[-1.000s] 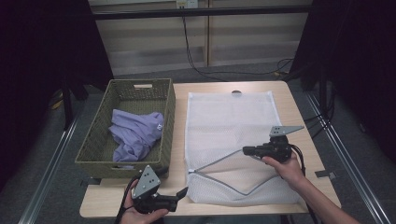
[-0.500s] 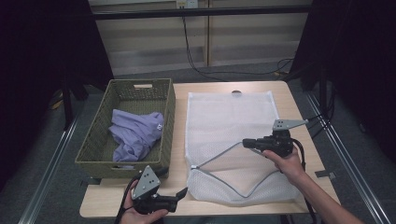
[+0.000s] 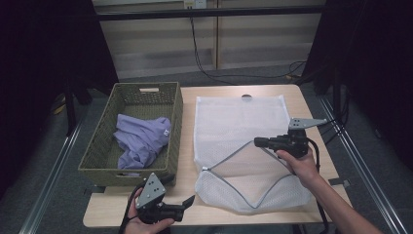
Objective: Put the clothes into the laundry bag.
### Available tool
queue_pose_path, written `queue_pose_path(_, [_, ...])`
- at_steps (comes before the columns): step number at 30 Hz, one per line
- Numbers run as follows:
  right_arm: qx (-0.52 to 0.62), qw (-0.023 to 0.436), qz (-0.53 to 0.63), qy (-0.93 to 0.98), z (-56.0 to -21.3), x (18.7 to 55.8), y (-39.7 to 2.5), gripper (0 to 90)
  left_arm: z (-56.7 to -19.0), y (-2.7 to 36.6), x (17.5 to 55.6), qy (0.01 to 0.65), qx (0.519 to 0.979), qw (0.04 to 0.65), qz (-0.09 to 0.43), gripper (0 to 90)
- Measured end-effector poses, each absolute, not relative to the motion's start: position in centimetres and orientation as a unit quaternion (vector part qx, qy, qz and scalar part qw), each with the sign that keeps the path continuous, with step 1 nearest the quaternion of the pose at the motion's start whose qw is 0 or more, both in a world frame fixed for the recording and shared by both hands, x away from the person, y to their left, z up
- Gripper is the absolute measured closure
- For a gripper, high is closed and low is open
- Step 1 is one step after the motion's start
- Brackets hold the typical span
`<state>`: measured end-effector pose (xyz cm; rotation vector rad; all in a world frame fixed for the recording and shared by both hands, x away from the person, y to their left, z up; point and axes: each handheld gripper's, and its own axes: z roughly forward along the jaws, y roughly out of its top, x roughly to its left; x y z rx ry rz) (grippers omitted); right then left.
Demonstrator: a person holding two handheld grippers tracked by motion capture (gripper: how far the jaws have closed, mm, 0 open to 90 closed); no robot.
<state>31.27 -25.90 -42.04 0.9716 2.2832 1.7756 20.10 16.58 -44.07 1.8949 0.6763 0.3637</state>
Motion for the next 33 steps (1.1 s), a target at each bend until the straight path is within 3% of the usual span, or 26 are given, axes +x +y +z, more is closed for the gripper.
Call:
queue_pose_path(18, [0.309, 0.044, 0.597, 0.739, -40.8, 32.2, -25.4, 89.7, -41.7, 17.6, 20.5, 0.285, 0.765, 0.559, 0.145, 8.3])
queue_pose_path(25, [0.31, 0.04, 0.591, 0.744, -41.2, 32.1, -25.3, 89.7, -38.8, 19.5, 22.6, 0.314, 0.754, 0.555, 0.159, 5.6])
queue_pose_path(33, [0.312, 0.038, 0.587, 0.746, -41.5, 32.1, -25.3, 89.7, -38.2, 21.4, 25.7, 0.347, 0.758, 0.533, 0.145, 5.6])
